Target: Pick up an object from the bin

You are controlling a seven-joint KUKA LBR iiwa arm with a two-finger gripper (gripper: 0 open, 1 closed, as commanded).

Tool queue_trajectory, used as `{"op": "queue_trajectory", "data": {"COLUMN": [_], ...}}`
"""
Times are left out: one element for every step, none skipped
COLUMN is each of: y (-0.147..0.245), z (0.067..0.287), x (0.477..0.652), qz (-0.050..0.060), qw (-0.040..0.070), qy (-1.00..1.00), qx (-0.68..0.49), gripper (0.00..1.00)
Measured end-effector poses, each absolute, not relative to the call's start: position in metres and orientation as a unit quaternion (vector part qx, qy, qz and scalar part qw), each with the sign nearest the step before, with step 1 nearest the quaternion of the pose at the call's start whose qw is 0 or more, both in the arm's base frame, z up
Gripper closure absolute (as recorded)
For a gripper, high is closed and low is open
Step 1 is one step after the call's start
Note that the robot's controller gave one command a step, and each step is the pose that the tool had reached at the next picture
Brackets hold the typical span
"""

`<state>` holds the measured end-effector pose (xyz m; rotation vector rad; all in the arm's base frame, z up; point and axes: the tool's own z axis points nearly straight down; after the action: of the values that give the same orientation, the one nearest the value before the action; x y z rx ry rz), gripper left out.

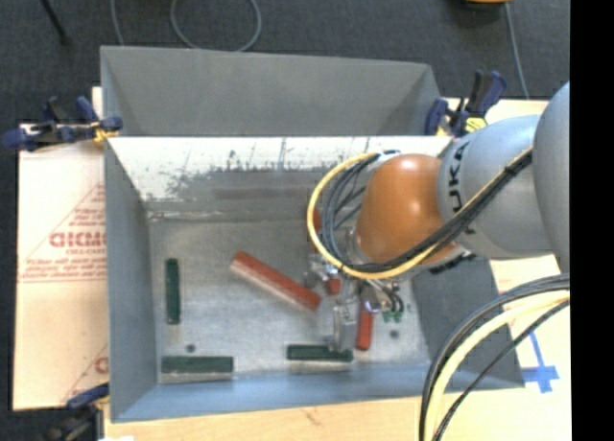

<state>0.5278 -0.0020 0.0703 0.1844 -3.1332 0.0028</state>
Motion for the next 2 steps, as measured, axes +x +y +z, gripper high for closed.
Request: {"op": "queue_trajectory", "data": {"y": [0.001,0.0013], "z": [0.0707,0.0705], "x": [0.5305,0.5304], "qz": [0.0,-0.001], "qw": [-0.001,-0.001], "qy": [-0.998,-0.998], "qx": [0.059,0.058], "gripper": [1.0,0.0]}}
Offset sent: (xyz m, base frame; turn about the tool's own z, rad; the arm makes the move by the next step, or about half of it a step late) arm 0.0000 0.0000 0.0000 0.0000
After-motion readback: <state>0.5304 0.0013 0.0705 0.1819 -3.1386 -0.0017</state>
